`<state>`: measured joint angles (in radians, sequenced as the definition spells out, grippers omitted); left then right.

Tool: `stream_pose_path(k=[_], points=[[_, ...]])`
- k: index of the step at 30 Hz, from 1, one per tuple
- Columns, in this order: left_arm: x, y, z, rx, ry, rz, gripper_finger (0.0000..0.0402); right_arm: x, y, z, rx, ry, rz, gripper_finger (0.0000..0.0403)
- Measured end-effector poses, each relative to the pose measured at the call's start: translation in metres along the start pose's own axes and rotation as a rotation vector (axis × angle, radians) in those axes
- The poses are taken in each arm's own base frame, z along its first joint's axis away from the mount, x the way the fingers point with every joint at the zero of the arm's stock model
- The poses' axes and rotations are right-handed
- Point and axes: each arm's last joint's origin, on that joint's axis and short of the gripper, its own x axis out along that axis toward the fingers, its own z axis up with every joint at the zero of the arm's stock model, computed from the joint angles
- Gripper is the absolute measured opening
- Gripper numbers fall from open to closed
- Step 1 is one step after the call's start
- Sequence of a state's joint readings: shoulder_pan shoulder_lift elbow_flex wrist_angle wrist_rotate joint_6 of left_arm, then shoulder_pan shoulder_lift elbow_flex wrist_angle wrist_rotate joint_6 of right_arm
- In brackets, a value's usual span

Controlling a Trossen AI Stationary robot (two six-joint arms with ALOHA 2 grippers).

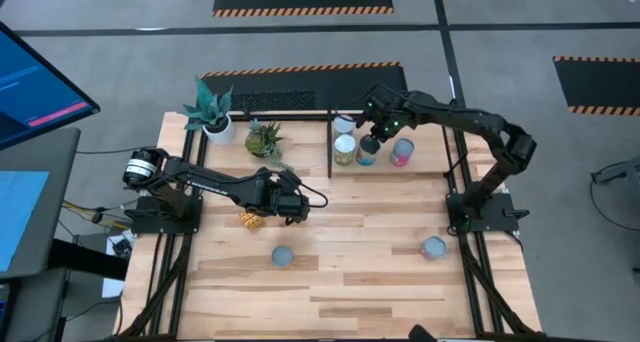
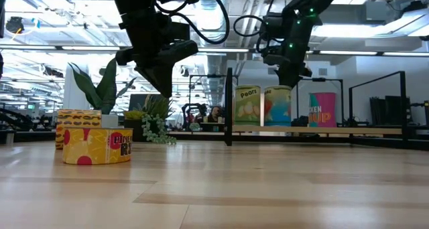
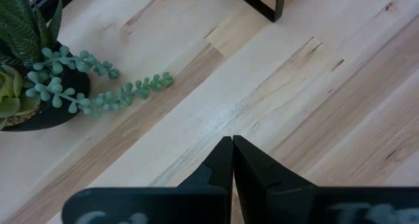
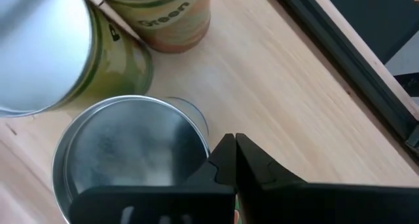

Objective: Pick and place cans onto a shelf
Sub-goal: Put the canned tomatoes on the shelf, then put the canned black beans on the shelf

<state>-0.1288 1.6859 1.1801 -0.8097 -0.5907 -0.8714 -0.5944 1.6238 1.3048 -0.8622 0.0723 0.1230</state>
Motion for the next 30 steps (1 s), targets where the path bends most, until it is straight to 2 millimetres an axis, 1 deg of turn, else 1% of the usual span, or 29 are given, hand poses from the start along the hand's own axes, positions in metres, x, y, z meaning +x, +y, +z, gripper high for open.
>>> stream_pose_path(k=[6, 12, 15, 19, 21, 23, 25, 27, 30], points=[[0.0, 0.0, 0.0, 0.001, 0.0, 0.0, 0.0, 0.0, 0.004, -0.002, -0.013, 0.012, 0.006, 0.0012], [0.0, 0.0, 0.0, 0.0, 0.0, 0.0, 0.0, -0.001, 0.002, -0.003, -0.01, 0.025, -0.01, 0.0016], [0.0, 0.0, 0.0, 0.0, 0.0, 0.0, 0.0, -0.009, -0.001, 0.0, -0.008, 0.035, -0.063, 0.0016], [0.0, 0.0, 0.0, 0.001, 0.0, 0.001, 0.0, -0.032, -0.004, 0.007, -0.023, 0.059, -0.123, 0.0014], [0.0, 0.0, -0.001, 0.005, 0.01, 0.0, 0.0, -0.05, -0.004, 0.007, -0.035, 0.089, -0.123, 0.0015], [-0.001, 0.002, -0.002, 0.021, 0.05, -0.008, 0.0, -0.07, 0.001, 0.002, -0.041, 0.124, -0.121, 0.0018], [-0.007, 0.008, -0.002, 0.043, 0.131, -0.004, 0.0, -0.088, 0.007, -0.008, -0.041, 0.164, -0.118, 0.0022], [-0.02, 0.013, 0.004, 0.029, 0.179, -0.004, 0.0, -0.106, 0.014, -0.021, -0.028, 0.181, -0.111, 0.0025], [-0.036, 0.023, 0.008, 0.067, 0.263, 0.025, 0.0, -0.131, 0.027, -0.044, -0.006, 0.196, -0.103, 0.0026]])
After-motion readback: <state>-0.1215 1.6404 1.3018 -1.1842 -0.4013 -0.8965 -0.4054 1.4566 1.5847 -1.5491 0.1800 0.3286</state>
